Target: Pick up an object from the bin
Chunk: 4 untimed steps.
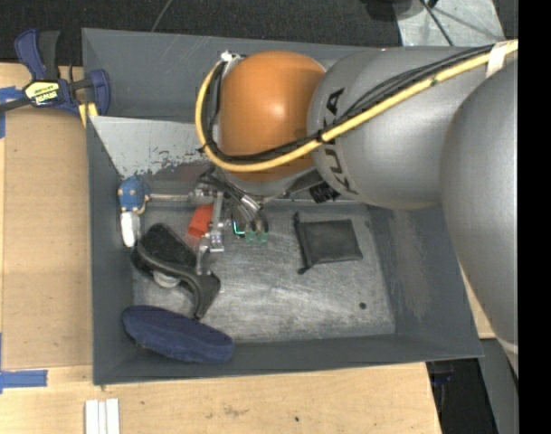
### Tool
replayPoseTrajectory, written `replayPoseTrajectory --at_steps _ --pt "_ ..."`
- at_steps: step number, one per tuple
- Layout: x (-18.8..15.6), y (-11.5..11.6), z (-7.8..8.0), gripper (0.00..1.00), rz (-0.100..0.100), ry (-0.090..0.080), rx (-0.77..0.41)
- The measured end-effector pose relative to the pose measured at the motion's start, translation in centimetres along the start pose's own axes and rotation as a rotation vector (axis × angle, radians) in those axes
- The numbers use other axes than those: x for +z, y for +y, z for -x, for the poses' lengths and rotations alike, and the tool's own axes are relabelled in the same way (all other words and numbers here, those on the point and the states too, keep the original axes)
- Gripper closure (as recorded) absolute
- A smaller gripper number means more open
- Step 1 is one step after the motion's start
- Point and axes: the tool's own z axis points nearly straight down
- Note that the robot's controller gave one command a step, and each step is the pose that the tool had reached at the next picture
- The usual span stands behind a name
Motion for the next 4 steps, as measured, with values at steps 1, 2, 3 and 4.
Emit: replayPoseTrajectory --at_steps 1,2,3,4 --pt "9.1 2.8 -1.4 0.00 0.004 -0.018 0.203" --pt "7.9 3.0 -2.5 0.00 0.004 -0.010 0.348" --pt "8.0 3.8 -4.2 0.00 0.002 -0.006 0.536" --pt "9.6 4.2 -4.2 0.00 0.018 -0.042 0.701"
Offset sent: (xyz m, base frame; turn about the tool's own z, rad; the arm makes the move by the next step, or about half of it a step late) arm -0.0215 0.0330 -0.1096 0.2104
